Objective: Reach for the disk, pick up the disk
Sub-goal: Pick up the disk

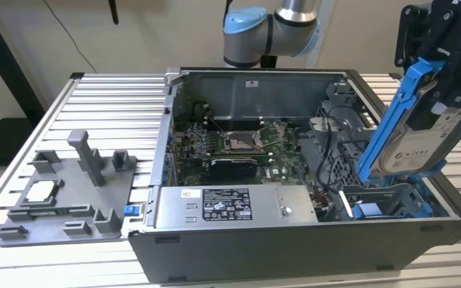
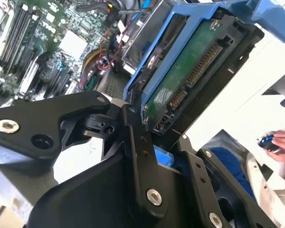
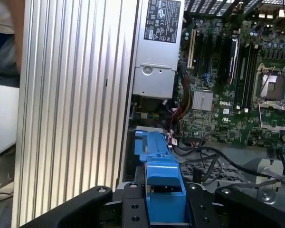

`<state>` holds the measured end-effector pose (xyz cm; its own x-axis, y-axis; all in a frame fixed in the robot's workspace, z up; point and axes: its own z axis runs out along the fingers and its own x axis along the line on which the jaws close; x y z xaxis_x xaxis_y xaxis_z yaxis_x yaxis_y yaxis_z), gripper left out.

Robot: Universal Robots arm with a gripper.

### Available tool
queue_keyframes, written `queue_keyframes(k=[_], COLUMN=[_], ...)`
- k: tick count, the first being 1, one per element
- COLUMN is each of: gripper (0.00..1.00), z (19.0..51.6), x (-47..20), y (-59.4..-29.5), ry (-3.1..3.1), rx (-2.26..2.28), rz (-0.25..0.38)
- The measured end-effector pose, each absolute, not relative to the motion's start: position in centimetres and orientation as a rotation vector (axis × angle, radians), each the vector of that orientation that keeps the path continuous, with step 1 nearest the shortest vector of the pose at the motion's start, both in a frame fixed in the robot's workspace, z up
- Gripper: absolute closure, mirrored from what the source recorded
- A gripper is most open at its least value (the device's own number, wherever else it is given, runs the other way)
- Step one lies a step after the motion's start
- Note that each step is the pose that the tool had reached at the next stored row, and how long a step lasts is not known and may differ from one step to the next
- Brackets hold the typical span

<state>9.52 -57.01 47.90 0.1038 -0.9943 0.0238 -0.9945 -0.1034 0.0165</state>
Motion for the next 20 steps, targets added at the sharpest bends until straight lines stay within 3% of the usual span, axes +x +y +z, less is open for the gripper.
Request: queue_keyframes(k=[20], gripper=[1.0], z=[45.5], x=[9.8], y=[-57.8], ry=[-2.19], rx=[2.214], rz=[0.005])
